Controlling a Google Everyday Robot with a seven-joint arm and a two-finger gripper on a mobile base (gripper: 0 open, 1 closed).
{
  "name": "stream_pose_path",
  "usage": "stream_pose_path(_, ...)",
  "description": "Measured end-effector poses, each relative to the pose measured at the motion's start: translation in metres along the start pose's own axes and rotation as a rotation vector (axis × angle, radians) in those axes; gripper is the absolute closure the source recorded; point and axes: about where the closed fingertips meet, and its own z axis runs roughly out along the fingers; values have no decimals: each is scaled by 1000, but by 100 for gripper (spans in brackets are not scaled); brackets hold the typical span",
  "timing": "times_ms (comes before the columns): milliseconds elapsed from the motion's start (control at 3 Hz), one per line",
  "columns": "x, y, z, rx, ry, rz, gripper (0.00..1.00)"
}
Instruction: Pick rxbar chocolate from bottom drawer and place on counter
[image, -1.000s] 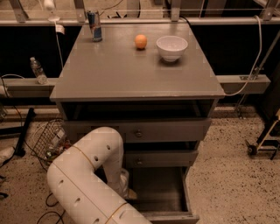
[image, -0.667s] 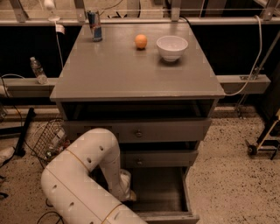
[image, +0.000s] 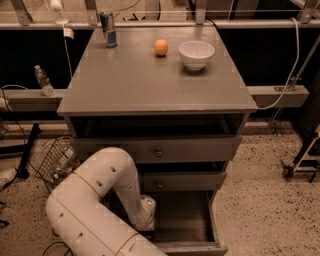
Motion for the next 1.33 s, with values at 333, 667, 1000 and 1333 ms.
stream_pose_path(333,6,-4,0,-29,8,9,95)
stream_pose_path(667,6,-4,0,-29,8,9,100)
stream_pose_path(1000,6,-4,-1,-29,8,9,100)
stream_pose_path(1333,7,-17,-10,-69,-8,23,100)
